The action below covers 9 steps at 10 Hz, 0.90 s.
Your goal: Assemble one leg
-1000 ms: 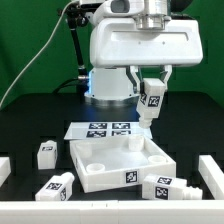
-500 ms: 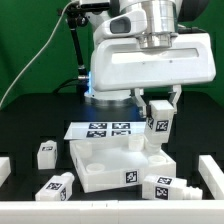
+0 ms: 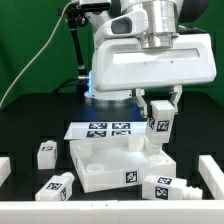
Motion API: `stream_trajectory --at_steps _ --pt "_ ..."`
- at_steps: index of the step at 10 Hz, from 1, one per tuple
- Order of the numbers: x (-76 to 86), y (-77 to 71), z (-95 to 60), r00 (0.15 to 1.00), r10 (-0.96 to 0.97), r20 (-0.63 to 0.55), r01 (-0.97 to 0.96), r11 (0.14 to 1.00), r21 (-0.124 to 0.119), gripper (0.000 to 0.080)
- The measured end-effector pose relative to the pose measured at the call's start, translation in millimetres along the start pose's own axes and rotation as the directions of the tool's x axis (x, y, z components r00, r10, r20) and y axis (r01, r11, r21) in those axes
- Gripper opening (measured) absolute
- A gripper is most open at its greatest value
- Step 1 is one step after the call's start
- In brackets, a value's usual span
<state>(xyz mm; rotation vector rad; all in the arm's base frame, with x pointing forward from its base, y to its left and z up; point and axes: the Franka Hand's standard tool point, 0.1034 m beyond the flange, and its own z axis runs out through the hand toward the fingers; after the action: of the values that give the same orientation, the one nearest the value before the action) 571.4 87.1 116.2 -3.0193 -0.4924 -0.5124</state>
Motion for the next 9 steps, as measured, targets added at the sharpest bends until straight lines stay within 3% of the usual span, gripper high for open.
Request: stream_trajectory --at_steps 4,9 --pt "-19.1 -10.8 7.6 1.000 -0.011 0.024 0.010 1.000 0.011 0.0284" --pt "-23.9 -14.0 17.8 0.999 -0.012 0.037 0.012 1.000 0.017 0.0284"
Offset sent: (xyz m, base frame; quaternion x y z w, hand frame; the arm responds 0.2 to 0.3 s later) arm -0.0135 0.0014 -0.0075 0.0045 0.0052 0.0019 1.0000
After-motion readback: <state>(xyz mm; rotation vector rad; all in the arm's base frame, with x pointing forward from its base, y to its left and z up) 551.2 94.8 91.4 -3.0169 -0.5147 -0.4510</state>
